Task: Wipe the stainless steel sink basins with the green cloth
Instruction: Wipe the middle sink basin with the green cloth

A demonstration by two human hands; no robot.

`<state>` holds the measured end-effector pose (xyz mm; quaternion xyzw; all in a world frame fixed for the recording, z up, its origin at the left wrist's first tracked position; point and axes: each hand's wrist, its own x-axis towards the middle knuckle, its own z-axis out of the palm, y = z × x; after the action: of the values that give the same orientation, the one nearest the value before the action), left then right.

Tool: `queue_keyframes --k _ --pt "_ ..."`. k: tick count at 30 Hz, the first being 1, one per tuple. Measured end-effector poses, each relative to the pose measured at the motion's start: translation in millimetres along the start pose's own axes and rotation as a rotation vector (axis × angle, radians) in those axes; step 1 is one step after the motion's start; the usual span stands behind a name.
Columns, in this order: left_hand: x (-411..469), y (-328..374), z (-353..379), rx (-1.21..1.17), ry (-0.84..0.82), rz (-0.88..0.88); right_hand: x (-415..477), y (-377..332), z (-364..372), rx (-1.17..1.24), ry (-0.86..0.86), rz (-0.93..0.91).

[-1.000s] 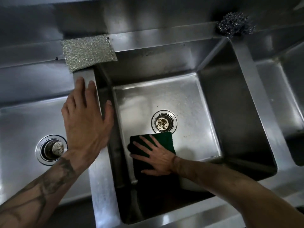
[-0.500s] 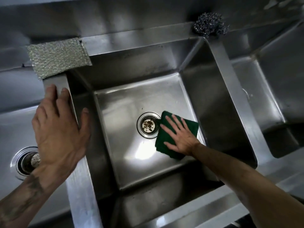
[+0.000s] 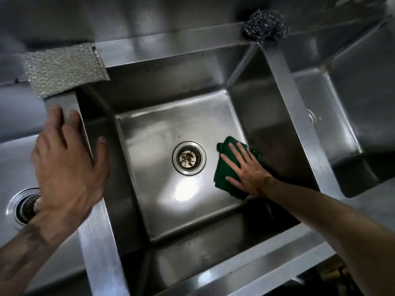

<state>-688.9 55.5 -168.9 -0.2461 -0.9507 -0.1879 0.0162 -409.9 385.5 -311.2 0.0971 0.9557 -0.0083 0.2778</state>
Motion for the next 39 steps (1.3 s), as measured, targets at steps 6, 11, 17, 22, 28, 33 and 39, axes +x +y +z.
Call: queue_keyframes --k 6,11,17,22,28,33,39 --pt "-0.4 0.0 -1.1 -0.002 0.007 0.018 -21.3 -18.0 -8.6 0.070 -0.149 0.082" --pt "0.1 -0.4 0.6 -0.008 0.019 0.016 -47.1 -17.0 -23.6 0.094 -0.321 0.041" --pt "0.3 0.1 -1.3 0.009 0.022 0.014 -49.1 -32.6 -39.3 0.070 -0.339 0.092" --pt "0.2 -1.1 -0.2 0.037 0.027 0.013 -56.2 -39.8 -38.0 0.254 -0.450 0.072" --pt "-0.7 -0.6 1.3 0.050 0.039 0.016 -46.6 -60.5 -46.0 0.346 -0.482 0.021" --pt "-1.0 -0.2 2.0 0.054 0.032 0.004 -32.9 -123.7 -49.9 0.496 -0.481 -0.105" --pt "0.3 -1.3 0.3 0.062 0.022 0.002 -12.5 -209.9 -57.5 0.456 -0.514 -0.335"
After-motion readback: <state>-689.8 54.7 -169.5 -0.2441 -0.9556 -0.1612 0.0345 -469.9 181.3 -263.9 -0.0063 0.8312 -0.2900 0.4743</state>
